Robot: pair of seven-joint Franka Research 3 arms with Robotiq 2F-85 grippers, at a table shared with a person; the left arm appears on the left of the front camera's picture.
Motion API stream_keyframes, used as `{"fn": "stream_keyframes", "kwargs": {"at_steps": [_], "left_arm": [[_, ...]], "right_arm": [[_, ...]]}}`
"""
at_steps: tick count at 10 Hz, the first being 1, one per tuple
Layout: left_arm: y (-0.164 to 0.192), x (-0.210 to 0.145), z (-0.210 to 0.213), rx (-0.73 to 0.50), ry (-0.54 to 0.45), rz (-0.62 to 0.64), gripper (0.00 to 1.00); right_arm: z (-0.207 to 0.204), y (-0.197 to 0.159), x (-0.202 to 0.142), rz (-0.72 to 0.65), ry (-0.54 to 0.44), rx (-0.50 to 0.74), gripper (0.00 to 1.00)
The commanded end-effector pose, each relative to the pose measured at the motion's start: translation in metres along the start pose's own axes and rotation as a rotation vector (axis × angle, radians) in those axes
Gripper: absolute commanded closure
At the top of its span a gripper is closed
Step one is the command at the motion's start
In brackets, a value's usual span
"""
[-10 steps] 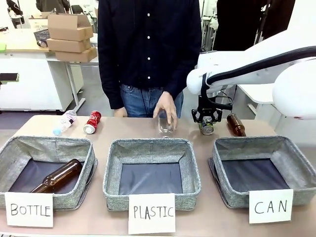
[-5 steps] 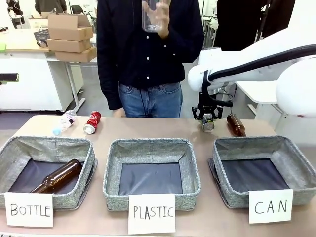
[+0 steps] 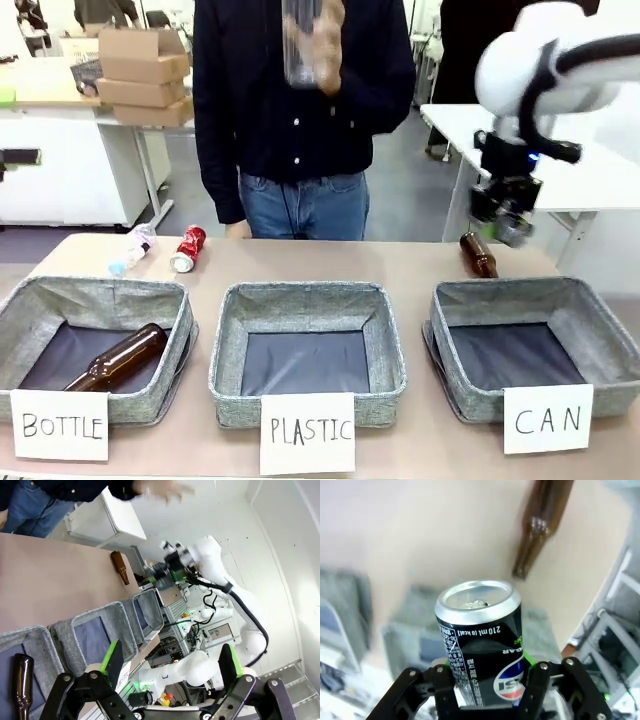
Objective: Sort the can waste into the basket.
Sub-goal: Pick up the can waste from the table and place it in the right Fabric basket.
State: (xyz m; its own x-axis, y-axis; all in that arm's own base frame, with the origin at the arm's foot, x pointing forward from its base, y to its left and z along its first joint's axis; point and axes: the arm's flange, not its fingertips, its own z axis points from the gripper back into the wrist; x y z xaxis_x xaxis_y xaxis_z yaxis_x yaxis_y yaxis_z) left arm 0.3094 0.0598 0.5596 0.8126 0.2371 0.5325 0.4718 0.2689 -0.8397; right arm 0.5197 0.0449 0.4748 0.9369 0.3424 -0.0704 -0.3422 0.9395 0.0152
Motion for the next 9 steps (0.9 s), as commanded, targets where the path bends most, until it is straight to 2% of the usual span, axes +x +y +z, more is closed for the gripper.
{"fn": "stream_keyframes", "kwargs": {"at_steps": [1, 2, 4, 9], "left_arm": [[0.0, 0.002, -0.002, -0.019, -0.008, -0.019, 0.0], [0.0, 0.002, -0.002, -0.019, -0.008, -0.019, 0.0], [0.0, 0.002, -0.002, -0.019, -0.008, -0.019, 0.0], [0.0, 0.002, -0.002, -0.019, -0.008, -0.019, 0.0]], "right_arm": [[-0.02, -0.022, -0.065, 0.129, 0.018, 0.059, 0.62], [-0.033, -0.028, -0.089, 0.142, 0.026, 0.077, 0.62], [-0.051, -0.03, -0.112, 0.233, -0.017, 0.122, 0.62], [-0.054, -0.032, -0.113, 0.29, -0.002, 0.102, 0.62]]}}
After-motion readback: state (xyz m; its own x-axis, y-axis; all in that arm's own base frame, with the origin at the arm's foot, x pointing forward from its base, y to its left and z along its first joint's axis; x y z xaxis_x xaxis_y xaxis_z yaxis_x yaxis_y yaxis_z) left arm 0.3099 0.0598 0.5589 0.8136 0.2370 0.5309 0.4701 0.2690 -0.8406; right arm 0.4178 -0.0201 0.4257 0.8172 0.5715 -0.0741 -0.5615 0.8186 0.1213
